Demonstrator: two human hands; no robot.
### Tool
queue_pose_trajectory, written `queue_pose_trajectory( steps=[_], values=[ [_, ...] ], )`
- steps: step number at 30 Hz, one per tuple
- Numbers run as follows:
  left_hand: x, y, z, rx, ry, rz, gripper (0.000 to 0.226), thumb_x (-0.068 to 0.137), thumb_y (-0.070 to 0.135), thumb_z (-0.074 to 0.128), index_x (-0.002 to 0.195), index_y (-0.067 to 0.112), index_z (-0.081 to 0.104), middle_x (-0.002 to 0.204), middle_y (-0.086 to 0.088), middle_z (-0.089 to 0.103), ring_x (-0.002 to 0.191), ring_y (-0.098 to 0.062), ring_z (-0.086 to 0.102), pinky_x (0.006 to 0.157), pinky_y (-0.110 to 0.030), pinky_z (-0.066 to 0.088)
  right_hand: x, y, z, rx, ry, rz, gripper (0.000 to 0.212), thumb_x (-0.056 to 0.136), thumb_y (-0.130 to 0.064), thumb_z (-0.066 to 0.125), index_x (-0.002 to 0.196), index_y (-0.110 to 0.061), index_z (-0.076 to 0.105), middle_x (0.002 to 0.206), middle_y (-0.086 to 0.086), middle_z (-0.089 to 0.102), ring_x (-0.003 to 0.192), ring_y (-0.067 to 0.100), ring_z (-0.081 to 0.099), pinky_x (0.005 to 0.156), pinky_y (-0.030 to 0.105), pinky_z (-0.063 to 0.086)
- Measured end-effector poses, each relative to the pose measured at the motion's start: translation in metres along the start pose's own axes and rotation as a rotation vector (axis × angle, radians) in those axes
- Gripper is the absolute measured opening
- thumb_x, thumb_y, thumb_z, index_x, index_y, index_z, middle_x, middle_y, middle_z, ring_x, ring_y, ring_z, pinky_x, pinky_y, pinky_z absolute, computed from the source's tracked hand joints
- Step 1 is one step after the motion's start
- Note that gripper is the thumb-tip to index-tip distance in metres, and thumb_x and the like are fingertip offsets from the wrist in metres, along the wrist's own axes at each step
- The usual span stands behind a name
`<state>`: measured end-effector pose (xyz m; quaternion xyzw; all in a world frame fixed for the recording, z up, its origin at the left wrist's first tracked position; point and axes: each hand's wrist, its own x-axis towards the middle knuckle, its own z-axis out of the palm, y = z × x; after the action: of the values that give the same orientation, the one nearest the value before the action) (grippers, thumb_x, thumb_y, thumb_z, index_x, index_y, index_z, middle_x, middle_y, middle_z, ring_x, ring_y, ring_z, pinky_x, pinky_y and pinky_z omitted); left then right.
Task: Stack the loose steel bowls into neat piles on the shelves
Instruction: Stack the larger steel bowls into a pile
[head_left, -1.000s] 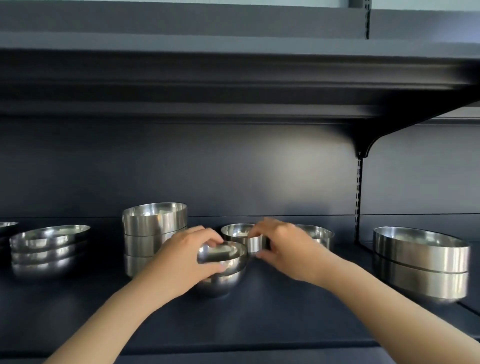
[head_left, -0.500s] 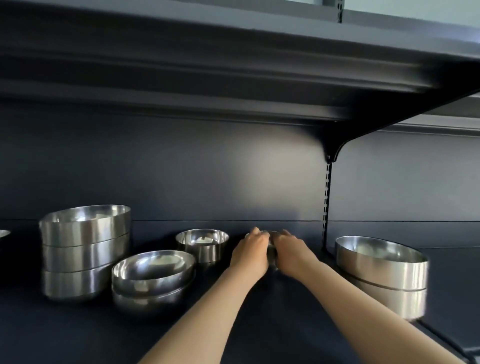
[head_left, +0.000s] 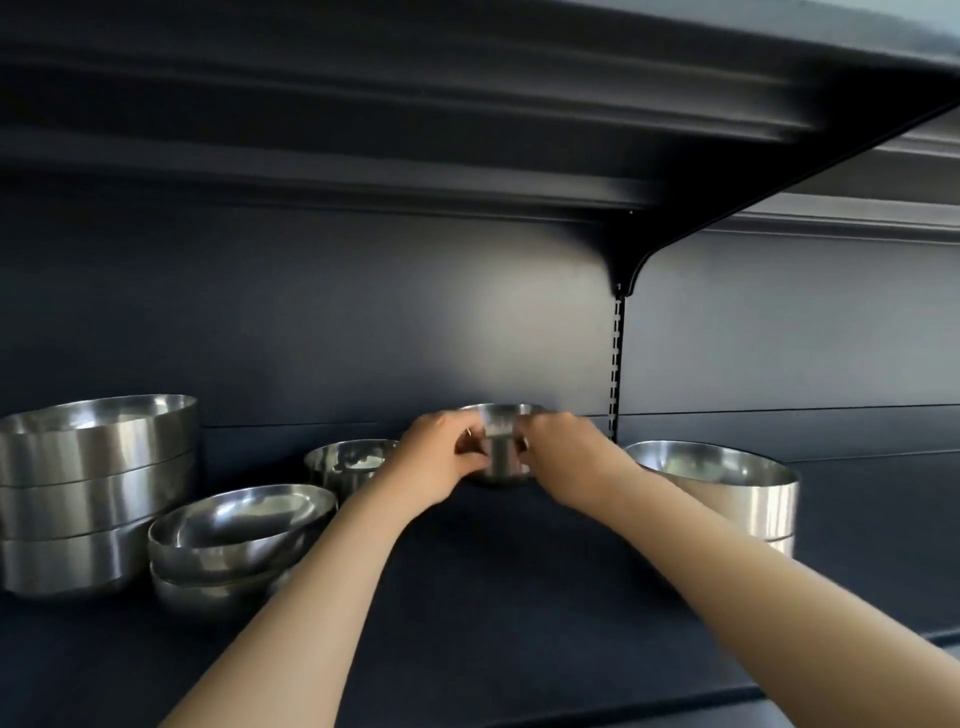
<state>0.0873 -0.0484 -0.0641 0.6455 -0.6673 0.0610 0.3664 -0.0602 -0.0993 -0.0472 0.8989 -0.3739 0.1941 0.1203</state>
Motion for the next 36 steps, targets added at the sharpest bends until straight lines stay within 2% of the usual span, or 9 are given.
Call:
queue_pose_trajectory(
  steps=[4,6,8,10,15,21,25,30,36],
  values=[
    [0.004,0.042,-0.021,-0.147,0.082,0.094,0.016,0.080,0.012,0.072,0.080,0.020,0.058,0.072,0.007,0.062,0.060,-0.004,0.054,0.057,-0.009,0.039,-0.020,0.023,-0.055,-0.023,0.131,-0.036,0.022,0.091,-0.010,0.048,0.108,-0.015,0.061,0.108,0.009,0.063,0.098,0.030,0.060,0.070,0.028,0.039],
    [0.012,0.067,-0.025,-0.154,0.083,0.152,0.014,0.081,0.015,0.070,0.080,0.020,0.057,0.071,0.009,0.061,0.059,-0.003,0.053,0.059,-0.016,0.042,-0.032,0.035,-0.082,-0.022,0.131,-0.019,0.013,0.092,-0.013,0.051,0.100,-0.016,0.060,0.100,0.006,0.060,0.090,0.026,0.056,0.069,0.027,0.034],
    [0.020,0.089,-0.026,-0.155,0.062,0.194,0.012,0.082,0.017,0.069,0.081,0.019,0.057,0.077,0.002,0.065,0.065,-0.013,0.056,0.064,-0.029,0.045,-0.046,0.047,-0.102,0.005,0.122,0.004,0.008,0.091,-0.015,0.054,0.088,-0.021,0.058,0.090,0.002,0.055,0.085,0.023,0.051,0.070,0.029,0.035],
    [0.024,0.105,-0.024,-0.151,0.036,0.216,0.012,0.081,0.019,0.069,0.080,0.020,0.057,0.080,-0.001,0.066,0.067,-0.017,0.055,0.065,-0.031,0.045,-0.058,0.058,-0.112,0.009,0.125,0.023,0.014,0.090,-0.015,0.055,0.079,-0.024,0.054,0.081,-0.002,0.053,0.083,0.023,0.051,0.069,0.029,0.035],
    [0.024,0.125,-0.011,-0.167,-0.027,0.237,0.012,0.081,0.020,0.070,0.079,0.021,0.058,0.076,0.006,0.061,0.064,-0.012,0.052,0.066,-0.031,0.048,-0.082,0.076,-0.115,0.031,0.114,0.066,0.014,0.089,-0.014,0.056,0.077,-0.021,0.056,0.066,-0.010,0.048,0.076,0.022,0.050,0.065,0.029,0.035],
    [0.019,0.130,0.002,-0.166,-0.060,0.230,0.013,0.080,0.021,0.070,0.078,0.023,0.057,0.076,0.007,0.058,0.063,-0.008,0.050,0.063,-0.026,0.043,-0.092,0.080,-0.108,0.048,0.070,0.109,0.008,0.090,-0.015,0.055,0.085,-0.017,0.061,0.085,0.004,0.061,0.085,0.027,0.057,0.076,0.035,0.047],
    [0.016,0.132,0.006,-0.168,-0.066,0.222,0.013,0.081,0.020,0.070,0.079,0.023,0.058,0.078,0.007,0.059,0.064,-0.009,0.052,0.065,-0.026,0.044,-0.097,0.084,-0.105,0.061,0.063,0.115,0.009,0.090,-0.018,0.055,0.091,-0.019,0.063,0.094,0.006,0.062,0.088,0.028,0.058,0.079,0.036,0.048],
    [0.015,0.140,0.007,-0.171,-0.069,0.217,0.013,0.081,0.019,0.070,0.081,0.022,0.058,0.077,0.007,0.059,0.064,-0.008,0.050,0.065,-0.026,0.044,-0.102,0.089,-0.108,0.069,0.063,0.120,0.010,0.090,-0.018,0.055,0.083,-0.025,0.058,0.094,0.007,0.062,0.086,0.029,0.058,0.074,0.033,0.046],
    [0.014,0.149,0.014,-0.158,-0.081,0.206,0.012,0.082,0.019,0.069,0.082,0.021,0.058,0.079,0.006,0.060,0.064,-0.006,0.052,0.064,-0.024,0.042,-0.107,0.097,-0.107,0.066,0.043,0.139,0.009,0.091,-0.019,0.053,0.094,-0.021,0.061,0.098,0.008,0.061,0.089,0.031,0.058,0.077,0.037,0.049]
  ],
)
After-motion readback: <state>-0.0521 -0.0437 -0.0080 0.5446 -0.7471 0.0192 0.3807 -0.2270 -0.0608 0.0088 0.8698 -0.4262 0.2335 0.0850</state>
